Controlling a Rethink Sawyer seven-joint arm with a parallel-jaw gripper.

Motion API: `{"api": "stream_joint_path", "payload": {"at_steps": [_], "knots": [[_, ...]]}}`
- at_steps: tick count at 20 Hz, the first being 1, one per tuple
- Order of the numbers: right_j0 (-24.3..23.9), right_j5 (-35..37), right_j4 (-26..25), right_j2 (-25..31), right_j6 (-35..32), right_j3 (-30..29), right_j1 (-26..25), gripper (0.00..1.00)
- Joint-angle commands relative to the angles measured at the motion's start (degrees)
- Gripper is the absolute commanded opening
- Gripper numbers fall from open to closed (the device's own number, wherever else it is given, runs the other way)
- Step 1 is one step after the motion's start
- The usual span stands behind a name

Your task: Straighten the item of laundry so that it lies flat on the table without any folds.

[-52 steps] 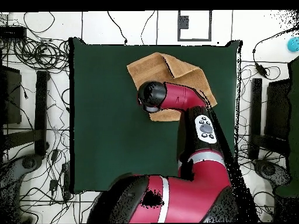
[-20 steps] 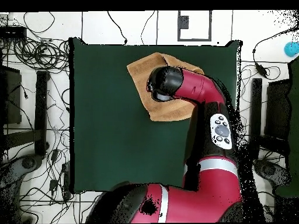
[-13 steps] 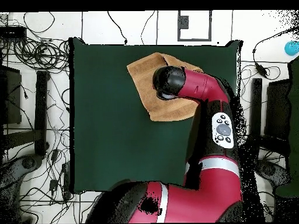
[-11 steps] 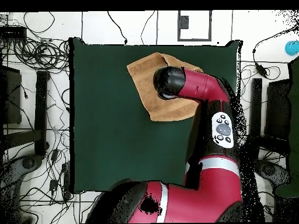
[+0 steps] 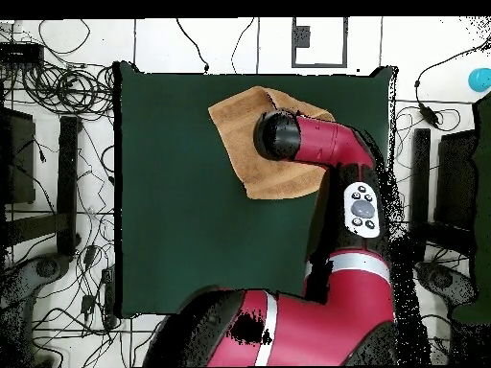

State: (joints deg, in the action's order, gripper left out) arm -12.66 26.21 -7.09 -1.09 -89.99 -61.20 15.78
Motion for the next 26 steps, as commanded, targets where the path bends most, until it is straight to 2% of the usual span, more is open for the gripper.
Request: {"api": "stream_joint_path", "payload": {"at_steps": [1, 11, 19, 22, 24, 26], "knots": [[0.8, -5.7, -4.0, 3.2, -3.0, 0.7, -5.2, 1.0], [-0.9, -5.0, -6.2, 6.6, 1.1, 6.2, -9.1, 1.0], [-2.9, -6.6, -7.8, 8.9, 1.8, 3.8, -8.2, 1.0], [-3.6, -6.8, -8.8, 10.2, 4.3, 4.7, -8.5, 1.0], [-4.8, -8.2, -10.1, 11.9, 6.8, 6.6, -10.0, 1.0], [-7.2, -4.1, -8.6, 15.4, 10.1, 9.9, -13.6, 1.0]]}}
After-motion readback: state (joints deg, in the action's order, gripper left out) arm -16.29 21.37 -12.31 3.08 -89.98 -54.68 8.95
